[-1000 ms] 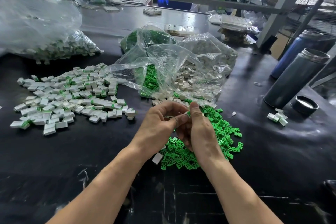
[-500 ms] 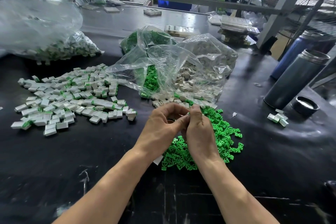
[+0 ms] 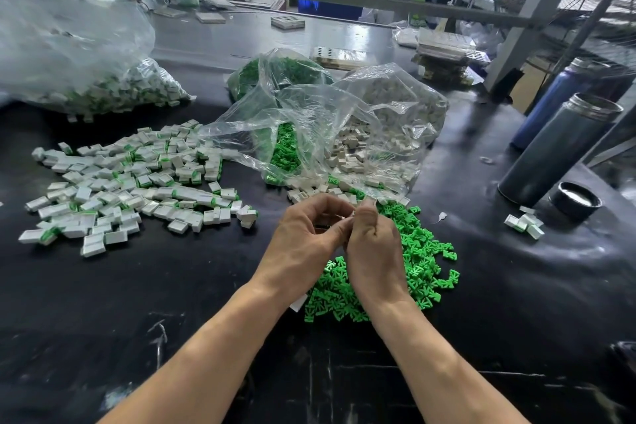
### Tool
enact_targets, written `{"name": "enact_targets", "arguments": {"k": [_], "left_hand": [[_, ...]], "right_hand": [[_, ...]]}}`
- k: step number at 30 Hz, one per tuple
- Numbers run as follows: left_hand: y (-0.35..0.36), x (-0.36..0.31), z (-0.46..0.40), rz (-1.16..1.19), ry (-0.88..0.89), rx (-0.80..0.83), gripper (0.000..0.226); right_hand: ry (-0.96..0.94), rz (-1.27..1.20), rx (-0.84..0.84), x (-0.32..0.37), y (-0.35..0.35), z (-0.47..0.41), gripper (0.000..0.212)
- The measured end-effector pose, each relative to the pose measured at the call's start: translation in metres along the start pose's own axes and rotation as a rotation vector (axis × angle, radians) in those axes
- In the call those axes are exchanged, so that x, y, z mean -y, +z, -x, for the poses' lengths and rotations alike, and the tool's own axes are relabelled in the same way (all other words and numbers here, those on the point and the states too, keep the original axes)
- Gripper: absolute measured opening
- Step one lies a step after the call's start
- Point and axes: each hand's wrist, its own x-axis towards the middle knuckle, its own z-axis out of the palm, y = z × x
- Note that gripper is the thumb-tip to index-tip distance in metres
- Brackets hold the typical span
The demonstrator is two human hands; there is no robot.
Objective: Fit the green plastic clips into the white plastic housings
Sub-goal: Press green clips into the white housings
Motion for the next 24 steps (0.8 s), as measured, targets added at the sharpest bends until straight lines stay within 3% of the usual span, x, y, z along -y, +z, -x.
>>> {"name": "enact_targets", "arguments": {"k": [8, 12, 17, 24], "left_hand": [[-0.006, 0.000, -0.002, -0.026, -0.023, -0.067, 0.006], [-0.011, -0.001, -0.004, -0.102, -0.006, -0.096, 0.006], [-0.015, -0.003, -0.004, -0.133, 0.003, -0.136, 0.009], [-0.015, -0.003, -0.004, -0.142, 0.014, -0.155, 0.015]], "right_hand": [[0.078, -0.075, 0.053, 0.004, -0.005, 0.003, 0.066], [-0.042, -0.082, -0.033, 0.003, -0.017, 0.001, 0.038], [-0.155, -0.017, 0.025, 0.002, -0.023, -0.002, 0.005], [-0.147, 0.021, 0.071, 0.003, -0.023, 0.000, 0.006]]}}
